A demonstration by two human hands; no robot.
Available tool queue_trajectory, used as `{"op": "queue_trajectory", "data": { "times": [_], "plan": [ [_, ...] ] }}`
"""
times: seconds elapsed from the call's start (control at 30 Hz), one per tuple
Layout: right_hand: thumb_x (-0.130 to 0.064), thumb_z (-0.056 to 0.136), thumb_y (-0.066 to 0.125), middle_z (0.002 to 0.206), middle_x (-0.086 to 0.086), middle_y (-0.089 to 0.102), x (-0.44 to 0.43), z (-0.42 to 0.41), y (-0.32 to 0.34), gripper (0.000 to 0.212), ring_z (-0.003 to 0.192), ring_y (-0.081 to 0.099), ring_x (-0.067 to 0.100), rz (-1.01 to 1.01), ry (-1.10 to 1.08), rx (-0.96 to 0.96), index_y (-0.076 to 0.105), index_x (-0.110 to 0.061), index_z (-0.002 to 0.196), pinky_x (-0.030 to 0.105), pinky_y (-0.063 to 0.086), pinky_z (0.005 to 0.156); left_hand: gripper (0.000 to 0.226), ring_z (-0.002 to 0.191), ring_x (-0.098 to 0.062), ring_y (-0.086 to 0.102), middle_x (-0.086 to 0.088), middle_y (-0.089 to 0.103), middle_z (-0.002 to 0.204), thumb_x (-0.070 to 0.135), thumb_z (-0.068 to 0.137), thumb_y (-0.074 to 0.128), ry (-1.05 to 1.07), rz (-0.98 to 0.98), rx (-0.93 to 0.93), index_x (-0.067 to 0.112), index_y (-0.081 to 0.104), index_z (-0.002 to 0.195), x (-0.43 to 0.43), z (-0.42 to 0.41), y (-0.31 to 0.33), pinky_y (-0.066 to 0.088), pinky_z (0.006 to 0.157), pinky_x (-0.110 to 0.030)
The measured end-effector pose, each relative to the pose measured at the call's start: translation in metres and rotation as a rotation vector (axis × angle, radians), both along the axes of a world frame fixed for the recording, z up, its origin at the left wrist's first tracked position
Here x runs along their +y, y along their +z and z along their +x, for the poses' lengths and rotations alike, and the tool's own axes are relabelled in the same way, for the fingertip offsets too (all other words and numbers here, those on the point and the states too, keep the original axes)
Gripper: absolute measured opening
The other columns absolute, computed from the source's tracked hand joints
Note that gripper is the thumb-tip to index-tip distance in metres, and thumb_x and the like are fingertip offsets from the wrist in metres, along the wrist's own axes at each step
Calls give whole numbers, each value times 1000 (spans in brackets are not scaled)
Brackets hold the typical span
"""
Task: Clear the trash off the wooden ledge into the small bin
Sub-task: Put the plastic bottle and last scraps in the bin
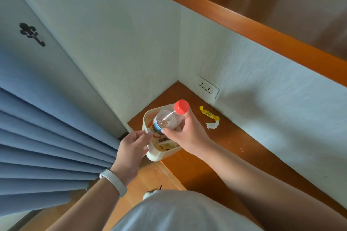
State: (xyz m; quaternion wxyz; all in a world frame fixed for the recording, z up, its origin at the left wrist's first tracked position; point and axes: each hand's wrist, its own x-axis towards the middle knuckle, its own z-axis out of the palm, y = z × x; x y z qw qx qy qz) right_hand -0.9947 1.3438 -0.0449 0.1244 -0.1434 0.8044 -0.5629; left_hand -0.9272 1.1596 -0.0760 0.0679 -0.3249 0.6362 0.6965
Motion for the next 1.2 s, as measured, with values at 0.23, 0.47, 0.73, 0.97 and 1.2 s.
{"op": "queue_trajectory", "data": {
  "times": [0.23, 0.47, 0.73, 0.97, 1.2],
  "plan": [
    [-52, 71, 80, 145, -3, 43, 33, 0, -5, 102, 131, 43, 8, 84, -10, 4, 22, -27, 151, 24, 43, 103, 17, 87, -21, 73, -18, 74, 98, 17, 101, 64, 84, 64, -17, 2, 70, 105, -4, -14, 5, 58, 83, -36],
    [-62, 72, 75, 120, -53, 33, 74, -5, -30, 64, 109, 39, -27, 174, 10, -107, 31, -71, 117, 12, 39, 89, 13, 102, -32, 68, -37, 67, 124, 15, 102, 61, 90, 45, -19, 5, 69, 100, -3, -24, 12, 56, 100, -47],
    [-47, 88, 63, 137, -3, 50, 121, -47, -112, 53, 112, 55, 11, 636, -104, -86, 50, -25, 135, 29, 49, 89, 16, 92, -30, 68, -8, 77, 78, 13, 102, 59, 79, 27, -12, 1, 70, 102, -5, -30, 2, 56, 97, -43],
    [-27, 92, 60, 123, 7, 54, 124, -75, -152, 36, 106, 57, 25, 920, -8, 25, 55, -18, 126, 39, 54, 85, 15, 77, -17, 74, -6, 79, 79, 10, 102, 58, 124, 18, -29, 1, 70, 105, -6, -24, 0, 56, 89, -39],
    [-18, 94, 55, 112, 9, 56, 120, -79, -166, 19, 95, 57, 24, 979, 16, 38, 59, -11, 112, 38, 53, 78, 10, 99, -31, 65, -21, 70, 101, 12, 101, 62, 193, 0, -91, 7, 70, 99, -9, -15, 3, 53, 103, -47]
  ]
}}
